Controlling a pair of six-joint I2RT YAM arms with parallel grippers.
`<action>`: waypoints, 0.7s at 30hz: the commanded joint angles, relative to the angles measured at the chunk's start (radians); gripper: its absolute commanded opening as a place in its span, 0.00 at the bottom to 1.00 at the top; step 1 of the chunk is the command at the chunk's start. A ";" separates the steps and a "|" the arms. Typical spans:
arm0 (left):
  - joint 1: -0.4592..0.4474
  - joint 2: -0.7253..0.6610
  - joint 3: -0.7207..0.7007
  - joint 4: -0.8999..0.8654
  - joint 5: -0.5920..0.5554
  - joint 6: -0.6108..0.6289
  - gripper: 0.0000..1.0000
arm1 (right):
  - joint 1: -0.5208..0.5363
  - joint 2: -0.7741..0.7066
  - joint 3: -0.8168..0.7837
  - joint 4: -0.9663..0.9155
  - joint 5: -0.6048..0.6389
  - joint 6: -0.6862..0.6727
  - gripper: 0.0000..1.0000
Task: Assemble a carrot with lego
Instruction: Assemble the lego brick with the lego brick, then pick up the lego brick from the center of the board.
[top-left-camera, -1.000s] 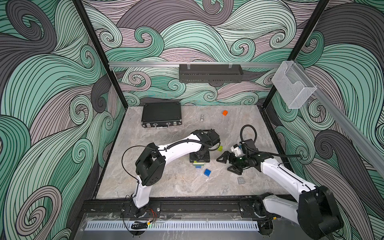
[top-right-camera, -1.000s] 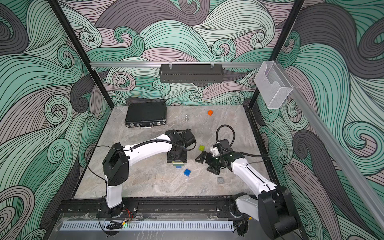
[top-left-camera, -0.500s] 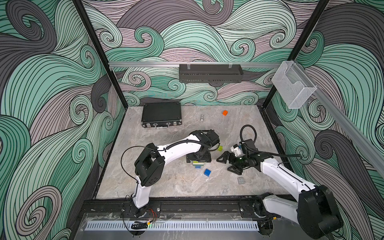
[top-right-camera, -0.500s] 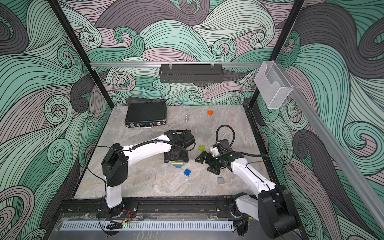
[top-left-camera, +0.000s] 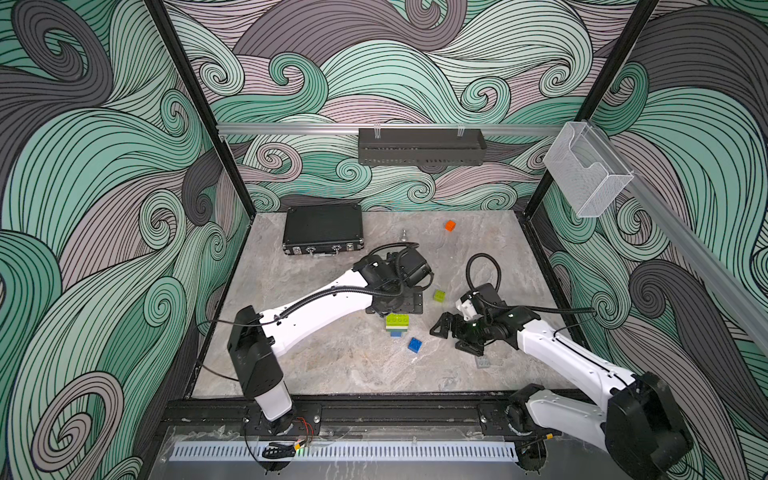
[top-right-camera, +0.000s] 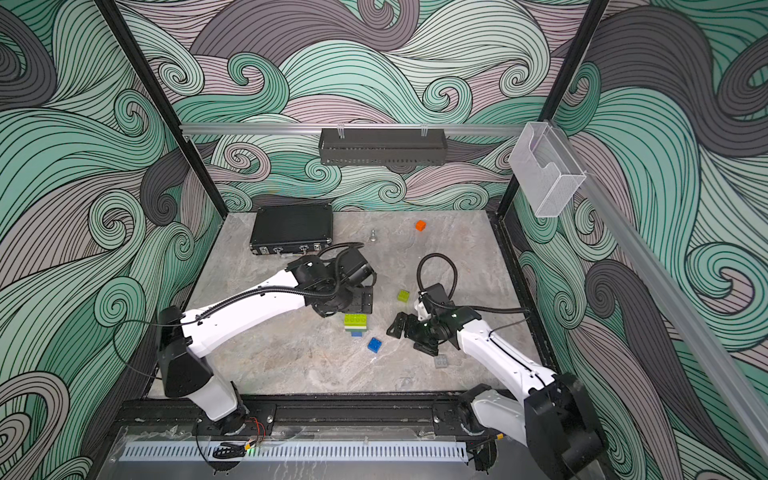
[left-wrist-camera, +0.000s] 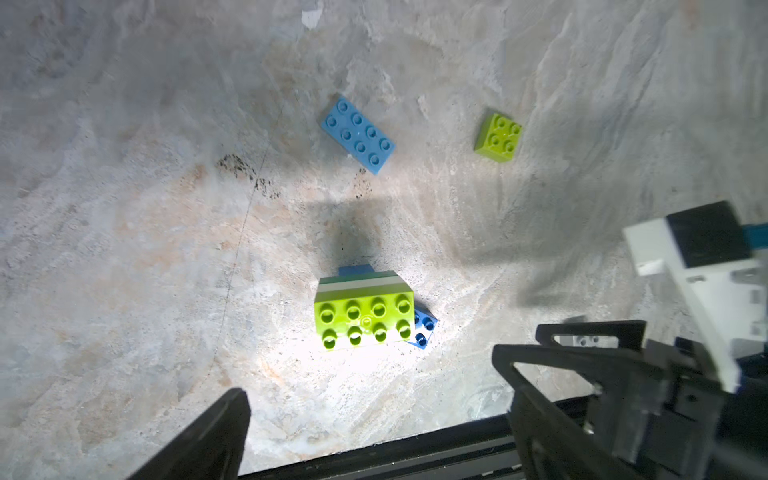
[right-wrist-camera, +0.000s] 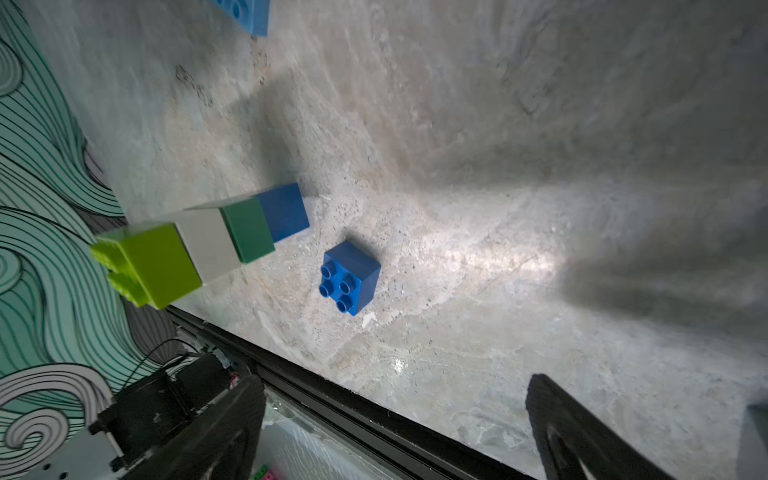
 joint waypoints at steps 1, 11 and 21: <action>0.051 -0.087 -0.104 0.063 -0.047 0.052 0.99 | 0.116 -0.010 0.025 -0.054 0.145 0.078 0.95; 0.245 -0.329 -0.335 0.147 0.006 0.127 0.99 | 0.246 0.191 0.186 -0.139 0.307 0.018 0.90; 0.376 -0.421 -0.488 0.203 0.078 0.136 0.99 | 0.339 0.274 0.212 -0.071 0.392 0.220 0.75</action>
